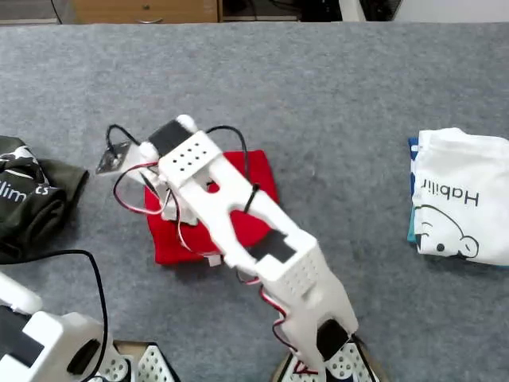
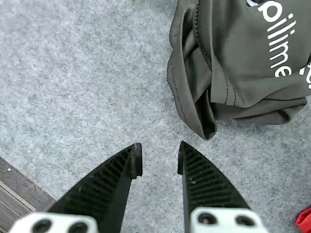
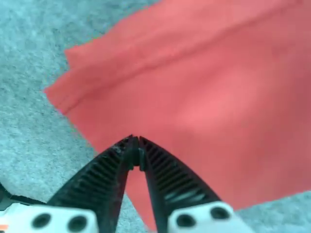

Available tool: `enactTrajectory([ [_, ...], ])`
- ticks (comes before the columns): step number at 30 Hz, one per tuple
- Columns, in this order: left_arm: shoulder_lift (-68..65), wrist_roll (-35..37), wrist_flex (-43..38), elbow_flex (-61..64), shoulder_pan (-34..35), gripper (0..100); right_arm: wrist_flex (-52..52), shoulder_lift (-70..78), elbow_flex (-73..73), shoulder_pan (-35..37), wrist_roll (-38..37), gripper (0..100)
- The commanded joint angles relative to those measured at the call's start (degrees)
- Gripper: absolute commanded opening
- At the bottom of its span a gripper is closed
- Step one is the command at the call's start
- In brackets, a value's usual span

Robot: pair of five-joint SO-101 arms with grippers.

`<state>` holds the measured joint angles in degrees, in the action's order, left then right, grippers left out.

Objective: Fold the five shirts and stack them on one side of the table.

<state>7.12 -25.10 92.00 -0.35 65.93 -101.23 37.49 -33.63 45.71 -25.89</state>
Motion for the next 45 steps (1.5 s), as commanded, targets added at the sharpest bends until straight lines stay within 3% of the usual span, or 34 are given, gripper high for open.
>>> enactTrajectory([
  [1,2.33,0.09,-0.62,-2.64,1.58,13,0.00,0.75,-6.20,-6.02,0.53,0.2],
  [5,2.33,-0.09,-0.70,-2.64,2.99,13,-0.09,1.01,-10.86,-15.16,0.35,0.2],
  [9,2.33,-0.09,-0.70,-2.46,2.90,13,0.35,1.80,-10.33,-19.74,0.18,0.3],
  [16,2.33,0.00,-0.35,-2.20,1.41,13,1.32,10.42,-9.98,-22.64,0.26,0.2],
  [26,2.33,-0.18,-0.26,-2.20,1.85,13,-0.18,6.46,-22.11,-24.57,0.26,0.3],
  [34,2.33,-0.26,-0.26,-2.11,1.93,13,4.66,19.12,-26.33,-28.44,0.35,0.3],
  [45,2.24,-0.26,-0.35,-2.29,2.81,13,-1.14,18.15,-38.29,-29.85,0.44,0.3],
])
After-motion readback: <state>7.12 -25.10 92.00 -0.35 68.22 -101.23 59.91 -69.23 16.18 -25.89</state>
